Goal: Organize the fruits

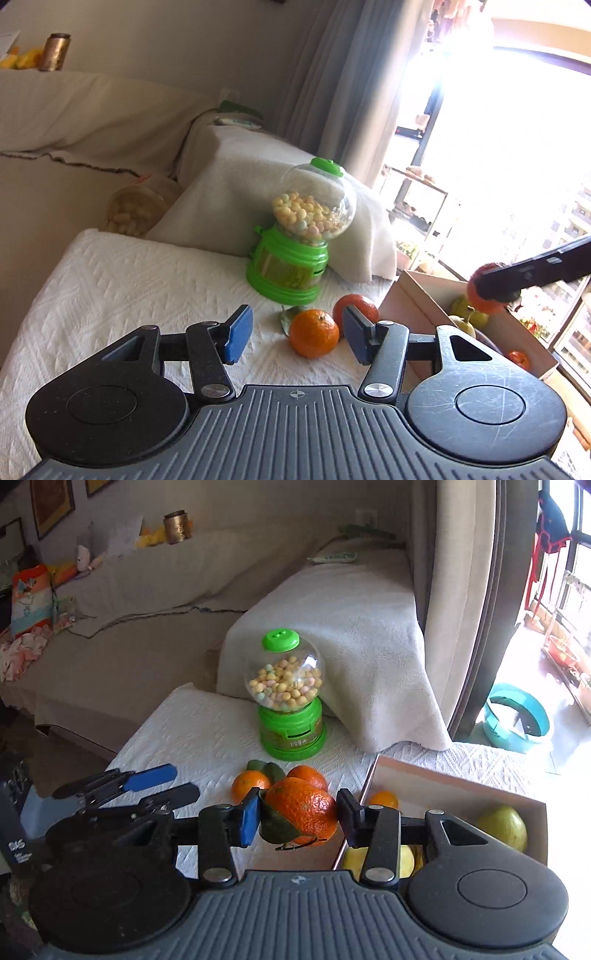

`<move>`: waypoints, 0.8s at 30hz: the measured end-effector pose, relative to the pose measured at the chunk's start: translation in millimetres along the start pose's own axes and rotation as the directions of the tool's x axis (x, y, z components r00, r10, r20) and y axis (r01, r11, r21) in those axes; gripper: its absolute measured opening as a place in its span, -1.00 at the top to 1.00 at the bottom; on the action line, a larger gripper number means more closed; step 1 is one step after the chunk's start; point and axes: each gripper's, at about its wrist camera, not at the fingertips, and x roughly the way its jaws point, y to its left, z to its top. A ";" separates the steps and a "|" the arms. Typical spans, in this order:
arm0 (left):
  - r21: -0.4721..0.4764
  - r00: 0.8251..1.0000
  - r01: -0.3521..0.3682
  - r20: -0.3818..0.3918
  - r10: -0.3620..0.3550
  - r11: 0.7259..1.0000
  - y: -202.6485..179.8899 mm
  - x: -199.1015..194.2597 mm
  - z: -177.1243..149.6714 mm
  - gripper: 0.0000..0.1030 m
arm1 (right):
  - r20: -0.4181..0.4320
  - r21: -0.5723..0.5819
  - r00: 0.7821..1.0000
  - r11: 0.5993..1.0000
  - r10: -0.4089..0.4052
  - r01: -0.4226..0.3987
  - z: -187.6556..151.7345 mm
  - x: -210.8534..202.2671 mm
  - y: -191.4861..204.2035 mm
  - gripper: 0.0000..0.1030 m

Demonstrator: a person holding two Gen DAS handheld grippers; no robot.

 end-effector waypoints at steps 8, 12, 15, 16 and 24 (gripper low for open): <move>0.033 0.995 0.072 -0.076 -0.069 0.997 -71.8 -33.2 -19.1 -0.06 | -0.084 0.000 0.996 0.999 0.043 -0.043 -116.0 -52.1 -8.1 0.16; 0.061 0.971 0.104 -0.224 -0.088 0.993 -107.0 -40.7 -44.8 -0.05 | -0.174 0.061 0.983 0.997 0.066 -0.056 -157.5 -49.4 -26.8 0.15; 0.094 0.957 0.130 -0.271 -0.100 0.987 -125.4 -43.2 -54.7 -0.05 | -0.165 0.100 0.980 0.991 0.108 -0.092 -166.5 -37.6 -32.2 0.15; 0.101 0.956 0.130 -0.276 -0.098 0.986 -128.4 -43.0 -56.0 -0.05 | -0.151 0.115 0.980 0.987 0.128 -0.111 -167.3 -32.9 -33.1 0.13; 0.134 0.965 0.036 -0.262 0.000 0.990 -125.3 -35.1 -58.7 -0.05 | 0.054 0.083 0.995 0.992 0.087 -0.091 -173.2 -39.5 -40.5 -0.22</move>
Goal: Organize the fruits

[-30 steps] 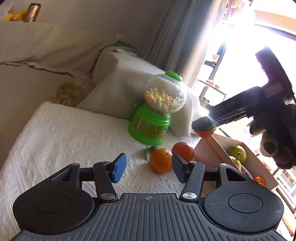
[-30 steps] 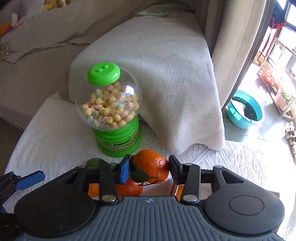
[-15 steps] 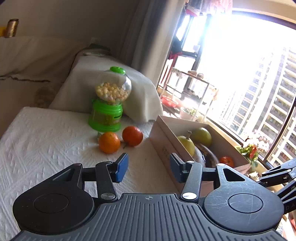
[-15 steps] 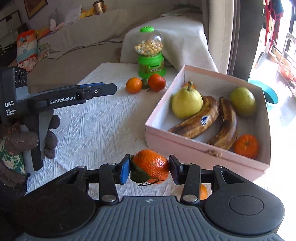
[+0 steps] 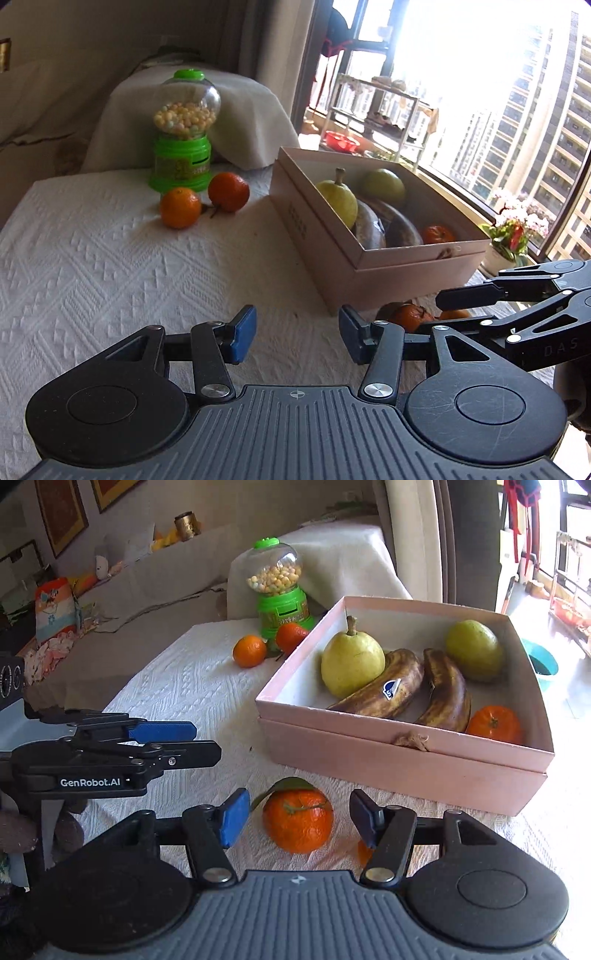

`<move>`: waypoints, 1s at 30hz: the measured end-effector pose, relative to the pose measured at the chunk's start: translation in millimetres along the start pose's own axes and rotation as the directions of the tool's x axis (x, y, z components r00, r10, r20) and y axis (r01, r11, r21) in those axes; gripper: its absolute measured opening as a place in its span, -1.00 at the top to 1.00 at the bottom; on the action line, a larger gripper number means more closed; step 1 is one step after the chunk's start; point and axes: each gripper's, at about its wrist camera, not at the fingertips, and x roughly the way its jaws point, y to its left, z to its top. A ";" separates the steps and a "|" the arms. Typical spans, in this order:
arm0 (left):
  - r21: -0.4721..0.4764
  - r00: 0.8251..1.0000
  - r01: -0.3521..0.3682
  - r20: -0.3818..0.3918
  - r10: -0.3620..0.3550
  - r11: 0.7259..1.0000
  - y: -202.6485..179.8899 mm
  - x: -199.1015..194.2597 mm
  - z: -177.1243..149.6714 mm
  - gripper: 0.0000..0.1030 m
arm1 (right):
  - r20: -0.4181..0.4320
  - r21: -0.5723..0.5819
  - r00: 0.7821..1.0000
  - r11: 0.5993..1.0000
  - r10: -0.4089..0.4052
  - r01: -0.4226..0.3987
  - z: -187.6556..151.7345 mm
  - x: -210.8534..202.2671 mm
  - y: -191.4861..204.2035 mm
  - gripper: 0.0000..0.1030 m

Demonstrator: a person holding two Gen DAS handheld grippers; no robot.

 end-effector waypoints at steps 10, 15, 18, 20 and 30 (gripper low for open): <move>0.220 0.988 0.151 -0.013 -0.152 0.964 -61.1 0.1 3.8 -0.05 | 0.075 -0.083 0.966 0.964 -0.248 0.254 -38.5 -9.0 -11.2 -0.38; 0.348 0.996 0.086 -0.034 -0.079 0.933 -95.8 14.8 3.2 -0.09 | 0.090 0.013 0.960 0.964 -0.265 0.265 -49.1 -4.0 -25.7 -0.38; 0.315 0.996 0.071 -0.065 -0.053 0.946 -96.2 26.1 5.3 -0.06 | 0.110 0.057 0.960 0.966 -0.256 0.251 -50.5 -8.2 -33.1 -0.41; 0.273 0.994 0.083 -0.087 -0.061 0.958 -94.7 31.7 4.8 -0.06 | 0.107 0.071 0.963 0.968 -0.247 0.240 -50.1 -5.8 -36.3 -0.46; 0.169 0.990 0.044 -0.140 -0.020 0.985 -87.7 47.5 4.1 -0.04 | 0.098 0.055 0.974 0.978 -0.206 0.201 -49.9 -3.7 -36.1 -0.73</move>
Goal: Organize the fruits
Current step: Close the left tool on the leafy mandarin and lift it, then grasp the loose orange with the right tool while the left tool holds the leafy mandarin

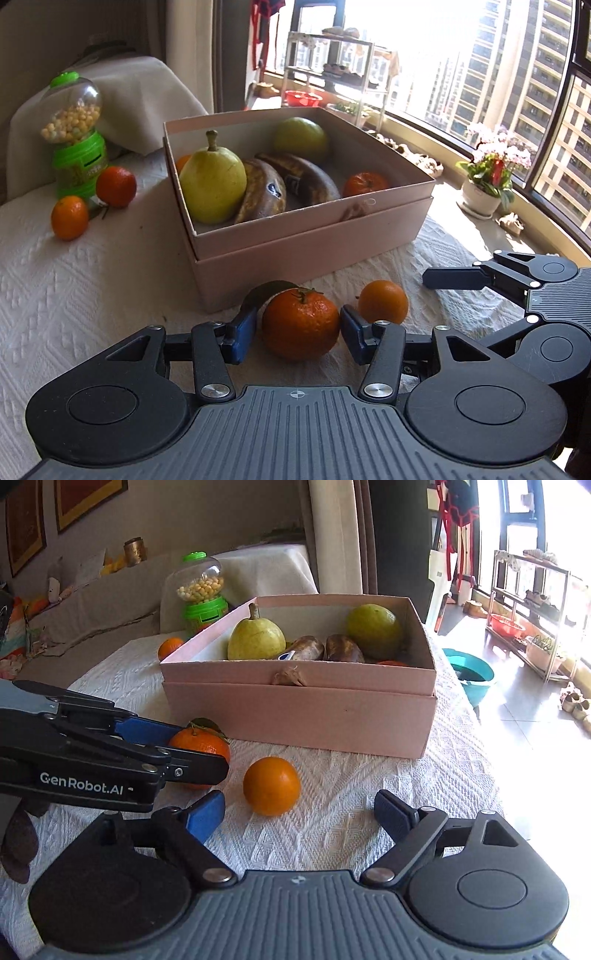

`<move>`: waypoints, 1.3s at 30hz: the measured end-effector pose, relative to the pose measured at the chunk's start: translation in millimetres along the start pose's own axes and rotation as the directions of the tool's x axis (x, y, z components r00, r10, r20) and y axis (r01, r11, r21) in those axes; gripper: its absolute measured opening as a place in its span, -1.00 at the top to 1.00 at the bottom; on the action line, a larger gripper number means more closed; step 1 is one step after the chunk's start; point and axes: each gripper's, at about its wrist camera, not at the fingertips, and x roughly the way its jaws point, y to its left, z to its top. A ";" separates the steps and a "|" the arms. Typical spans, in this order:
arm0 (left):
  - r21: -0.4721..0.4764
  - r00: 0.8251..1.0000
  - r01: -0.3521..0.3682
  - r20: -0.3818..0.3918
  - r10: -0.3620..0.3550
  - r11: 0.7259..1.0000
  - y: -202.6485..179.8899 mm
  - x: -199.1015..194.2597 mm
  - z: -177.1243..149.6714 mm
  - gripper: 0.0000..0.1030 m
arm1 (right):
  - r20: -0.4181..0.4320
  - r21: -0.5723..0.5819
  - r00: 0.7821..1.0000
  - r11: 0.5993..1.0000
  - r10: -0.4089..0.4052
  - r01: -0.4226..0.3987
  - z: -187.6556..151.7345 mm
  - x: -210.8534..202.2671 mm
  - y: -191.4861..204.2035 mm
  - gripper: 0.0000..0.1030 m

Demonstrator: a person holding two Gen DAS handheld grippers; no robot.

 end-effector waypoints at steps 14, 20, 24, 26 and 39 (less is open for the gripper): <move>0.005 1.000 0.020 -0.007 -0.020 1.000 17.1 -42.1 -29.2 0.00 | -0.053 -0.083 0.999 0.997 -0.009 0.005 0.9 7.9 13.5 -1.00; -0.043 0.999 0.023 0.026 -0.022 0.999 25.9 -52.1 -33.6 0.02 | -0.070 -0.110 0.998 0.994 -0.008 0.001 2.0 9.6 14.2 -1.00; -0.035 0.999 0.016 0.048 -0.015 0.999 24.0 -45.5 -29.8 0.02 | -0.061 -0.104 0.998 0.995 -0.003 -0.004 0.5 7.9 13.6 -1.00; -0.030 0.999 0.014 0.050 -0.013 0.999 22.3 -40.1 -25.3 0.02 | -0.056 -0.099 0.998 0.995 -0.001 -0.005 0.2 7.1 13.2 -1.00; -0.155 0.968 -0.003 0.246 0.042 0.988 56.7 -73.6 -8.5 0.03 | -0.026 -0.048 0.999 0.998 0.026 -0.027 0.5 0.3 5.1 -0.90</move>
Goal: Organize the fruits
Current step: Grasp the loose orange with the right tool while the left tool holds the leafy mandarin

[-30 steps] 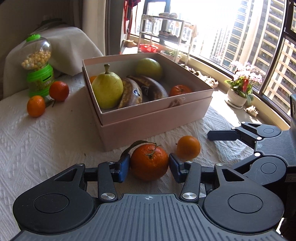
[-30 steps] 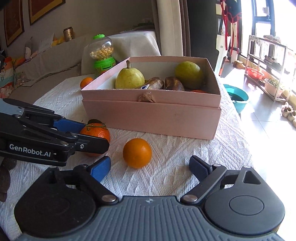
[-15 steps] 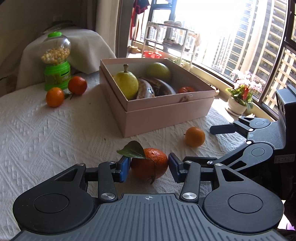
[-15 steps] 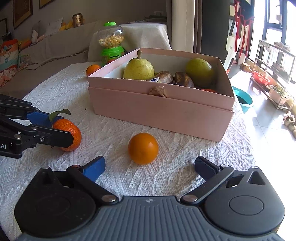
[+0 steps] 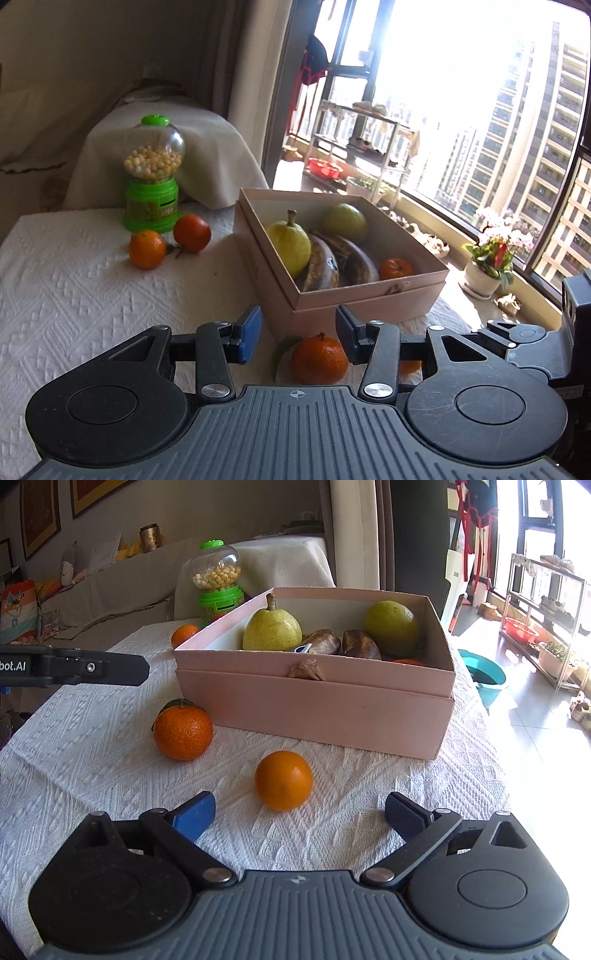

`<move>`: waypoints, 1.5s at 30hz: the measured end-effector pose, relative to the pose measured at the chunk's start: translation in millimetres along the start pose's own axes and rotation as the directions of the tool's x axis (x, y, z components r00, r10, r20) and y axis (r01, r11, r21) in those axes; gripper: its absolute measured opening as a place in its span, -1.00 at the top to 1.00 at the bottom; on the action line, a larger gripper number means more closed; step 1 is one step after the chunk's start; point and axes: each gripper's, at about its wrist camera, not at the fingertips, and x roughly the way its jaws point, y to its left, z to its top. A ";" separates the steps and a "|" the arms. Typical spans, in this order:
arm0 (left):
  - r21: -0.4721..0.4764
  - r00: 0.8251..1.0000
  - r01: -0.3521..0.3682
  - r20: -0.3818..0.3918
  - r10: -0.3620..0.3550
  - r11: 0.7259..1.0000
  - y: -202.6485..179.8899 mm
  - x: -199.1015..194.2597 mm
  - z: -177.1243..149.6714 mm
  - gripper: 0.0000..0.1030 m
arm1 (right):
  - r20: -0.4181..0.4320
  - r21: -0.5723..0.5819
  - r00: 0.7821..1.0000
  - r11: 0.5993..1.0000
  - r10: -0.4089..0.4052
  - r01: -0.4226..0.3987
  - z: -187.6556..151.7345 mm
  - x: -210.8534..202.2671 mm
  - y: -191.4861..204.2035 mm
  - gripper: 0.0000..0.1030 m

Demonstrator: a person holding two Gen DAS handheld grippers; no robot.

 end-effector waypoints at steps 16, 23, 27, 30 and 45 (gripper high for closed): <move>0.266 0.996 0.042 -0.090 -0.019 0.963 -51.4 9.6 -23.3 0.01 | 0.004 -0.004 0.999 0.999 -0.042 0.042 -0.3 1.0 3.5 -0.82; 0.171 0.989 0.009 -0.146 0.016 0.985 -35.7 32.2 -19.2 0.02 | 0.004 -0.005 0.999 0.998 -0.054 0.055 -0.9 0.9 4.5 -0.82; 0.141 0.984 0.008 -0.175 0.017 0.990 -29.9 47.6 -21.5 0.02 | 0.006 -0.001 0.996 0.996 -0.088 0.088 -0.6 0.8 6.5 -0.78; 0.128 0.984 0.029 -0.178 -0.005 0.991 -27.7 52.5 -23.7 0.01 | 0.024 0.000 0.991 0.991 -0.133 0.133 -0.6 -2.5 9.8 -0.50; 0.134 0.983 0.028 -0.185 -0.003 0.991 -25.1 28.1 -37.1 0.01 | -0.015 -0.076 0.994 0.991 -0.111 0.109 23.4 -8.3 33.5 0.37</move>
